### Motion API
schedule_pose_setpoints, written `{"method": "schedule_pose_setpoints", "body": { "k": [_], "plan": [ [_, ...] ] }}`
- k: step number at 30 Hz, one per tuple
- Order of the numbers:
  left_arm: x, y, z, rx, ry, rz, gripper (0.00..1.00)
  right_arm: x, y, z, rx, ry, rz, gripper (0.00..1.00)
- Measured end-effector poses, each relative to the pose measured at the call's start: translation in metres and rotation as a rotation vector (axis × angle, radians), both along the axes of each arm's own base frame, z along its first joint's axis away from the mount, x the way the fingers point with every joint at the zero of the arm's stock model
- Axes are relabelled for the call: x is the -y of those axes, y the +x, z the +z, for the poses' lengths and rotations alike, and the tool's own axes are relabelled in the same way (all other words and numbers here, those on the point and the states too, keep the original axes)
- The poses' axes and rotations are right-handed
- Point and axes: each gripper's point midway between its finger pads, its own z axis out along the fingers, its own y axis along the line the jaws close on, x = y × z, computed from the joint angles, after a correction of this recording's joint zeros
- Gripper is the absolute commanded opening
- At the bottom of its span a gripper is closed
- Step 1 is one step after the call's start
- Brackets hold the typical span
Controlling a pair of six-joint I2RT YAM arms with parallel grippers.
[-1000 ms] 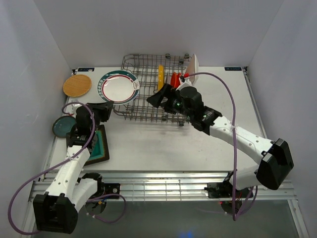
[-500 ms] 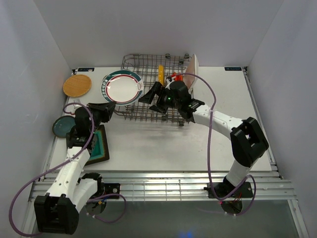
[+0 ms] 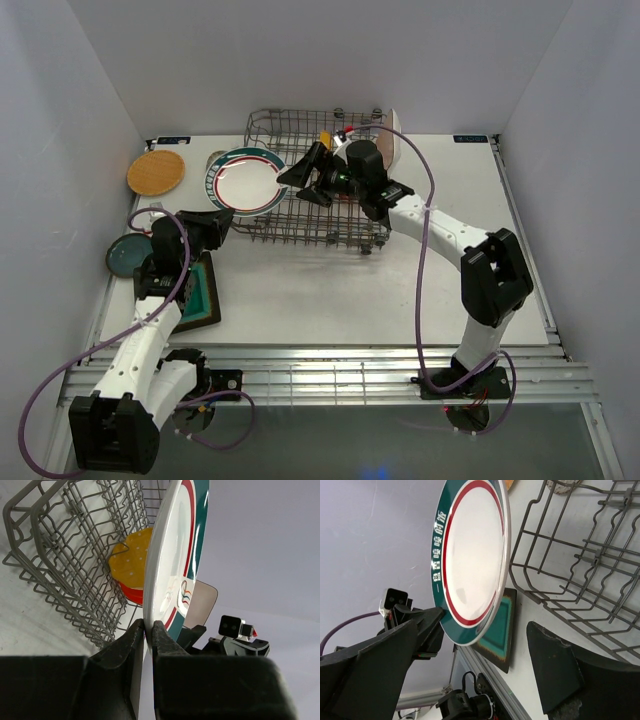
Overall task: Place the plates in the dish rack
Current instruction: Insert the plate into the dish rack.
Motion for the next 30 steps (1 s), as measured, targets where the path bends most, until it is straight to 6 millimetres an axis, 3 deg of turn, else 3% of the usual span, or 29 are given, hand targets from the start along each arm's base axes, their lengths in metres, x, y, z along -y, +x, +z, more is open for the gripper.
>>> {"method": "schedule_pose_setpoints", "body": {
  "k": [7, 9, 14, 17, 18, 24, 27, 30],
  "plan": [
    [0.001, 0.0, 0.0, 0.0, -0.001, -0.004, 0.0, -0.009, 0.018, -0.004, -0.006, -0.013, -0.006, 0.89],
    [0.002, -0.001, 0.0, 0.001, -0.002, -0.01, 0.0, -0.009, 0.021, -0.008, -0.015, -0.025, -0.009, 0.82],
    [0.007, -0.001, 0.001, 0.005, -0.01, -0.043, 0.0, -0.007, 0.029, -0.007, -0.012, -0.045, -0.013, 0.77],
    [0.012, 0.0, -0.001, -0.001, -0.017, -0.068, 0.0, -0.005, 0.032, -0.003, -0.006, -0.047, -0.02, 0.63],
    [0.013, 0.0, -0.002, -0.004, -0.019, -0.075, 0.0, -0.005, 0.033, -0.002, -0.002, -0.049, -0.021, 0.55],
    [0.017, 0.001, 0.003, 0.019, -0.027, -0.102, 0.0, -0.001, 0.037, -0.005, -0.005, -0.068, -0.033, 0.45],
    [0.021, 0.002, 0.004, 0.029, -0.032, -0.126, 0.0, -0.003, 0.039, -0.007, -0.008, -0.076, -0.031, 0.29],
    [0.024, 0.004, 0.0, 0.019, -0.034, -0.143, 0.0, -0.002, 0.038, -0.012, -0.019, -0.092, -0.034, 0.28]
  ]
}}
